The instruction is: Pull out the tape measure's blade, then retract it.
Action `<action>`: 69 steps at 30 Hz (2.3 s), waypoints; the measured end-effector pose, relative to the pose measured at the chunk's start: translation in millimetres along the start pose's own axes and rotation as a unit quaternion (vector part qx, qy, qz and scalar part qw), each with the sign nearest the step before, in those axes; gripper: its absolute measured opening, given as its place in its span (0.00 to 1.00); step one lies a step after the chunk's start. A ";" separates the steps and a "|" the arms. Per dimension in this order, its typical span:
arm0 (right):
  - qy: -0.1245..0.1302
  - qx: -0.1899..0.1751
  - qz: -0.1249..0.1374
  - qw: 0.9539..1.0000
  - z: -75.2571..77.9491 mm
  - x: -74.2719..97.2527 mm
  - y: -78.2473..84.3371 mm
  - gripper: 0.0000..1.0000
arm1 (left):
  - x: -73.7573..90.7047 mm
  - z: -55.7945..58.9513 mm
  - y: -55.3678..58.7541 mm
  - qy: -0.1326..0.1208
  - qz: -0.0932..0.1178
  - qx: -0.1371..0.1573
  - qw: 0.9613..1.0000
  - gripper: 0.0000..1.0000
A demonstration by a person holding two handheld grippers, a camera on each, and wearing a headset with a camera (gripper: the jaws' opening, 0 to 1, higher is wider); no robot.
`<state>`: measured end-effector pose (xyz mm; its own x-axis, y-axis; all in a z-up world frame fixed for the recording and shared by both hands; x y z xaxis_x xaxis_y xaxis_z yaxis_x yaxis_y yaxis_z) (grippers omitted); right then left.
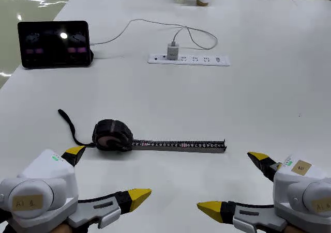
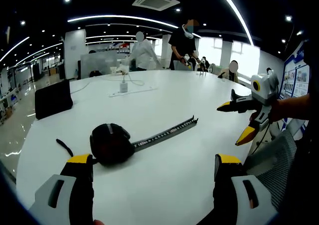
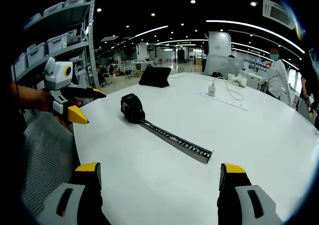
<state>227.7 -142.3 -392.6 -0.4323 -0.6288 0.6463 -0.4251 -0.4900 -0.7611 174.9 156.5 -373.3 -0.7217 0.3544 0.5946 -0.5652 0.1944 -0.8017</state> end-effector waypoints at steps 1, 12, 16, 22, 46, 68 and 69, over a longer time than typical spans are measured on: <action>0.000 0.000 0.000 1.000 0.3 0.2 0.1 0.99 | -0.1 0.0 -0.1 -0.001 0.000 0.001 1.000 0.99; -0.012 0.009 -0.008 1.000 5.6 1.4 -0.3 0.99 | -2.6 0.0 -0.7 -0.010 -0.003 0.008 1.000 0.99; -0.019 0.012 -0.010 1.000 8.8 1.3 -0.8 0.99 | -3.8 0.6 -1.5 -0.012 -0.001 0.011 1.000 0.99; -0.033 0.022 -0.016 0.999 13.9 0.7 -0.4 0.99 | -5.4 -1.4 -3.6 -0.020 0.004 0.017 1.000 0.99; -0.098 0.066 -0.051 0.992 44.2 -6.2 2.3 0.99 | -25.2 -11.6 -8.6 -0.038 0.002 0.038 0.999 0.99; -0.124 0.114 -0.084 0.982 67.9 -16.7 -4.4 0.89 | -45.5 -28.3 -19.3 -0.070 0.004 0.070 0.995 0.98; -0.125 0.117 -0.085 0.982 68.4 -17.8 -4.7 0.89 | -46.9 -30.0 -20.1 -0.072 0.004 0.071 0.995 0.98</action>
<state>291.8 -170.1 -404.4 -0.1505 -0.6395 0.7539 -0.2675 -0.7078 -0.6538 232.1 163.4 -386.8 -0.7706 0.2185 0.5987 -0.6024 0.0570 -0.7961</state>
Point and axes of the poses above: the centre of the closed fingertips' face, and the gripper's own axes: x roughly backward along the fingers, z roughly to its right, y roughly out of its underside, the point moved 10 cm from there along x, roughly backward along the fingers, and after that the axes turned 8 degrees about -z, right-handed, at the moved point
